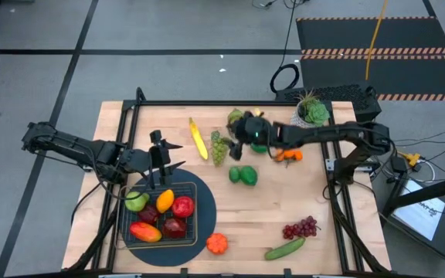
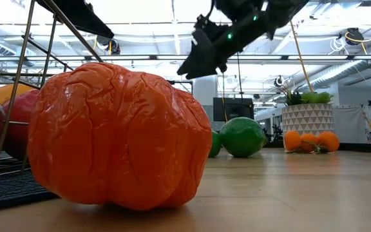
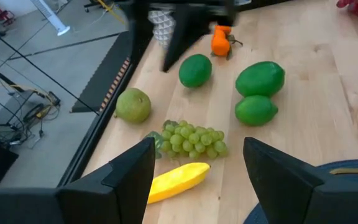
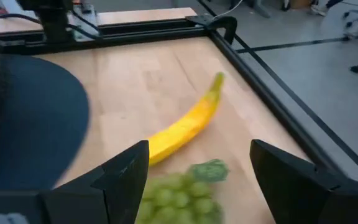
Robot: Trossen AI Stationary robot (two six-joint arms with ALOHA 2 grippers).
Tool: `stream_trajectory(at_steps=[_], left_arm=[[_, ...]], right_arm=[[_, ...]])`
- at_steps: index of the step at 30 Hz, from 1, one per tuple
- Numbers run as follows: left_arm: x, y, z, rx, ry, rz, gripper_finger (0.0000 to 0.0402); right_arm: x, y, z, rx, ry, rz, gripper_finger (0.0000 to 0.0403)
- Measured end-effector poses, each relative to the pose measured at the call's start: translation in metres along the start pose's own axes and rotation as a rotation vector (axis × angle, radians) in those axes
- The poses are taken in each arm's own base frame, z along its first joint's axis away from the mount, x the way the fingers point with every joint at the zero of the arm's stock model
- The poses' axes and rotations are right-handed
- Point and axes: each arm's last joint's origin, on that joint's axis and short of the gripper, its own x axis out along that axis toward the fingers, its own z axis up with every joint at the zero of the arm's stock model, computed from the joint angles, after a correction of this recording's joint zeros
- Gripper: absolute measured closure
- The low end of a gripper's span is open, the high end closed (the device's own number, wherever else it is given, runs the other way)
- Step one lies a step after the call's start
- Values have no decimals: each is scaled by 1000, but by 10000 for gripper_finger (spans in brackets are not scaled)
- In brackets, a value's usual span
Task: Build produce basket
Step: Put the pear into the gold wire basket
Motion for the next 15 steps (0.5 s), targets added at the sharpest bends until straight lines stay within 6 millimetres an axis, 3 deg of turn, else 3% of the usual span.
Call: stream_trajectory(at_steps=[9,15], left_arm=[[0,0,0,0,4,0,158],[0,0,0,0,4,0,158]], right_arm=[[4,-80,-11,-61,39,43,81],[3,-122,-19,-30,22,81,54]])
